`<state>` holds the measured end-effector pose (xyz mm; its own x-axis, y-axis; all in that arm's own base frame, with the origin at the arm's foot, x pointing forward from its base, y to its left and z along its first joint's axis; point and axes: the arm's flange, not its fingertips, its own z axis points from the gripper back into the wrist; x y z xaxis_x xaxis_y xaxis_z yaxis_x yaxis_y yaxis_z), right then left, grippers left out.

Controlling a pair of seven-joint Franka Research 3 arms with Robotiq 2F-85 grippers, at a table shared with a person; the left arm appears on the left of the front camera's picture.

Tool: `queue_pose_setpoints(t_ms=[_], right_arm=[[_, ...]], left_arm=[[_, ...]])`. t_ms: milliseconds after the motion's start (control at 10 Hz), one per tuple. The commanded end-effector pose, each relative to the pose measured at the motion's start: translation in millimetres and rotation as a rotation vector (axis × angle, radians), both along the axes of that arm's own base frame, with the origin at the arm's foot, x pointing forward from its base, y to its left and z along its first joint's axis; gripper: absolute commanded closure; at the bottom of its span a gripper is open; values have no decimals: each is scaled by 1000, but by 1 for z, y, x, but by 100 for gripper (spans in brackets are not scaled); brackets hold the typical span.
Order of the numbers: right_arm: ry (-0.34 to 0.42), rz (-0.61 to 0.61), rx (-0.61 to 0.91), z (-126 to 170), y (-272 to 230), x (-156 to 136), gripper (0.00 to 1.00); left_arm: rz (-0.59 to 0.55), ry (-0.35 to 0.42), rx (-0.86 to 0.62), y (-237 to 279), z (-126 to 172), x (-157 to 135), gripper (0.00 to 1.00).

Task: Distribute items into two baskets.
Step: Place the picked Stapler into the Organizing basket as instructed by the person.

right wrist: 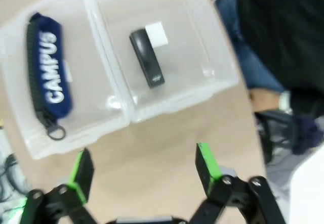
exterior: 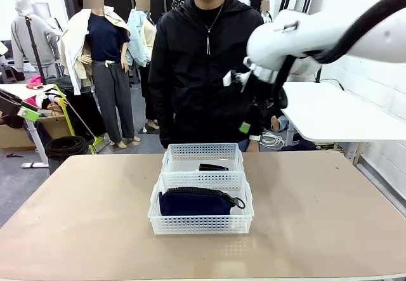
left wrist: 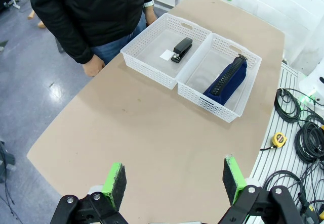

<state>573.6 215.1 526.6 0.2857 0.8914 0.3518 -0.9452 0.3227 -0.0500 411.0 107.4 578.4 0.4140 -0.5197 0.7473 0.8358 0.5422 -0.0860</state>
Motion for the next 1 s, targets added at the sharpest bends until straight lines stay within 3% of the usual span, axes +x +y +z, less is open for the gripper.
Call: queue_pose_setpoints(t_ms=[0,300,600,900], right_arm=[[-31,-57,41,1,-55,-59,0],[-45,-153,145,33,-123,-92,0],[-5,-226,312,29,-190,-123,0],[-33,-263,410,23,-222,-135,0]], left_arm=[[-7,-5,-18,1,0,-1,0],[-7,-5,-18,1,0,-1,0],[-7,-5,-18,1,0,-1,0],[-7,-5,-18,1,0,-1,0]])
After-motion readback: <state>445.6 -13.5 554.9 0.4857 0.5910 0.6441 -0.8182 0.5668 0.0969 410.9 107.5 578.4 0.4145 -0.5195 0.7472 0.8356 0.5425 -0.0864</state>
